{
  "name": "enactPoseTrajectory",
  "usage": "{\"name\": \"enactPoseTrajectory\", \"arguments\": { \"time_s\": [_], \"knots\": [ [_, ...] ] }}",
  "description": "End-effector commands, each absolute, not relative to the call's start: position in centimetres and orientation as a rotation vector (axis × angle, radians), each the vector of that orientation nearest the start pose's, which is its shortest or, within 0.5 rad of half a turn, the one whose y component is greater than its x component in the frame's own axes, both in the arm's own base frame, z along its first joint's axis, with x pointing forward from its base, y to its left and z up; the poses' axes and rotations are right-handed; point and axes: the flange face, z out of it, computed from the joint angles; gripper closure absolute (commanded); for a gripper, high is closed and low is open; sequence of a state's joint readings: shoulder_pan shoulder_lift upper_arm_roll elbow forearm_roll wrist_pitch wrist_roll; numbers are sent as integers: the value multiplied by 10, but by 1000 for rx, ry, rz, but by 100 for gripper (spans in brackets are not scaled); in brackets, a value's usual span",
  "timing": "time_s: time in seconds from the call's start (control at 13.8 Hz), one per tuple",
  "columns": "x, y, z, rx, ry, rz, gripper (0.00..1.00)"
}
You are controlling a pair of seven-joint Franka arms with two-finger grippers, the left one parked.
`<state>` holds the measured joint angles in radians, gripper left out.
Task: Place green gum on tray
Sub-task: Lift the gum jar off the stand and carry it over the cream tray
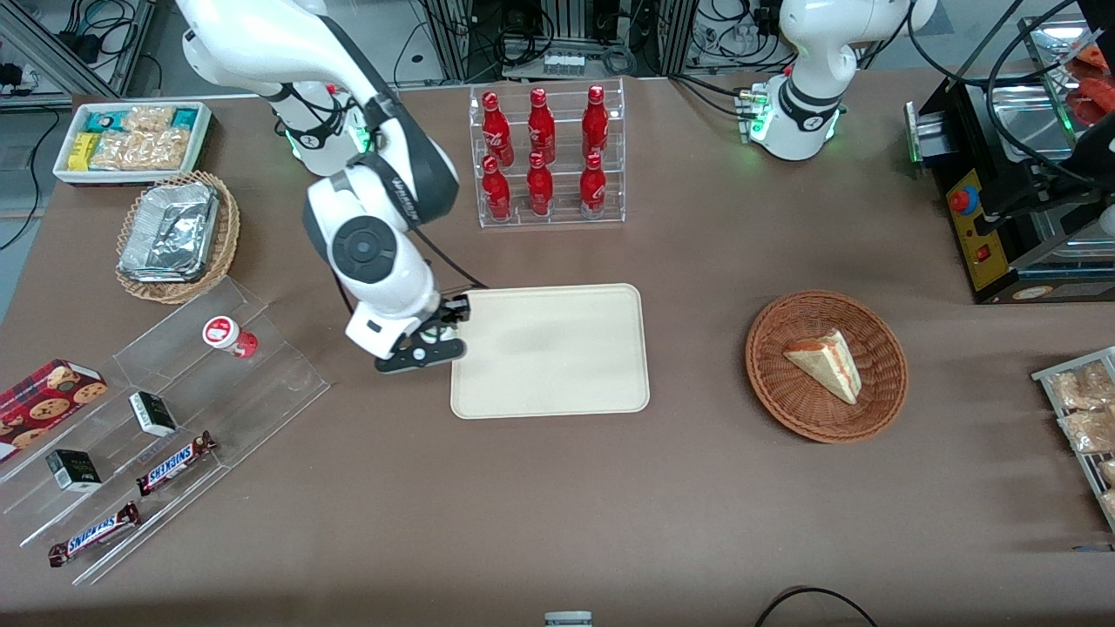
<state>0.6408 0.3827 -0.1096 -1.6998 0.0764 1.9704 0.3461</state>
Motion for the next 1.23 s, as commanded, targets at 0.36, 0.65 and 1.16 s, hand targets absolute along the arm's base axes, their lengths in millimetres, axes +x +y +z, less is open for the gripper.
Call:
{"name": "enactPoseTrajectory", "arguments": {
  "time_s": [0.36, 0.65, 1.16],
  "knots": [
    [548, 422, 314, -3134, -74, 42, 100],
    [544, 453, 295, -3108, 33, 18, 100],
    [537, 467, 274, -3051, 86, 51, 100]
  ]
}}
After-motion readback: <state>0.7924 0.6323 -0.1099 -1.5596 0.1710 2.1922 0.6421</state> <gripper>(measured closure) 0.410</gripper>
